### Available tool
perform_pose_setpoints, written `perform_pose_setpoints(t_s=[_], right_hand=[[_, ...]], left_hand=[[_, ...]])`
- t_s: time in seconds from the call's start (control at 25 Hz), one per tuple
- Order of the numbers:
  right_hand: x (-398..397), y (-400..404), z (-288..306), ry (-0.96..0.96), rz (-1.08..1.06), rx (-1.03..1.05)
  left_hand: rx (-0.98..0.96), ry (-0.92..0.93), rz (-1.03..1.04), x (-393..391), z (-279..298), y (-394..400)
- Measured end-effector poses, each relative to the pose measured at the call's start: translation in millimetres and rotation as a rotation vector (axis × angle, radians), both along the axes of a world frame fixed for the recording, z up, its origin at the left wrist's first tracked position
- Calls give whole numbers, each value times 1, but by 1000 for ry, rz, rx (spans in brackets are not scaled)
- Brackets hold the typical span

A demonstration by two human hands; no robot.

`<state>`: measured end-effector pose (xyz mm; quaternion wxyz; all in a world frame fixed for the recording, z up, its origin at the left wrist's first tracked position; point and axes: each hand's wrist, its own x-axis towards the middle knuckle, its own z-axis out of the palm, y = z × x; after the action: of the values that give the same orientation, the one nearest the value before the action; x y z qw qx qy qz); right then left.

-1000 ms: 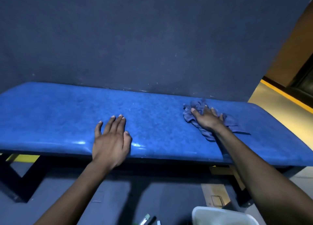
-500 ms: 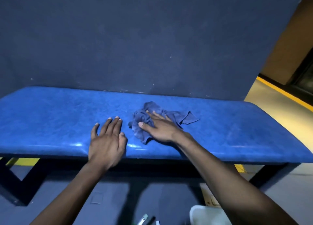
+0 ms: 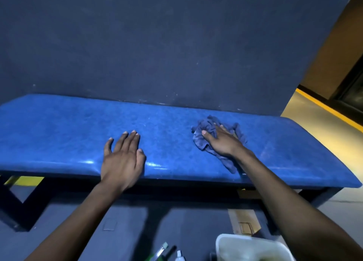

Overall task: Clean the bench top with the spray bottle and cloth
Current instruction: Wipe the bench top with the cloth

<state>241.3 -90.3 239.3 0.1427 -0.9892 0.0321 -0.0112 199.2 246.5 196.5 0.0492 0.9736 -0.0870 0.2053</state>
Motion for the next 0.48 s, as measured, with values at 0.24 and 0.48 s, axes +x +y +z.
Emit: perform_pose_setpoints(t_s=[0.24, 0.48], right_hand=[[19, 110, 0, 5, 167, 21], [-10, 129, 15, -126, 221, 80]], left_hand=[[-22, -21, -4, 1, -2, -1], [-37, 47, -13, 0, 2, 0]])
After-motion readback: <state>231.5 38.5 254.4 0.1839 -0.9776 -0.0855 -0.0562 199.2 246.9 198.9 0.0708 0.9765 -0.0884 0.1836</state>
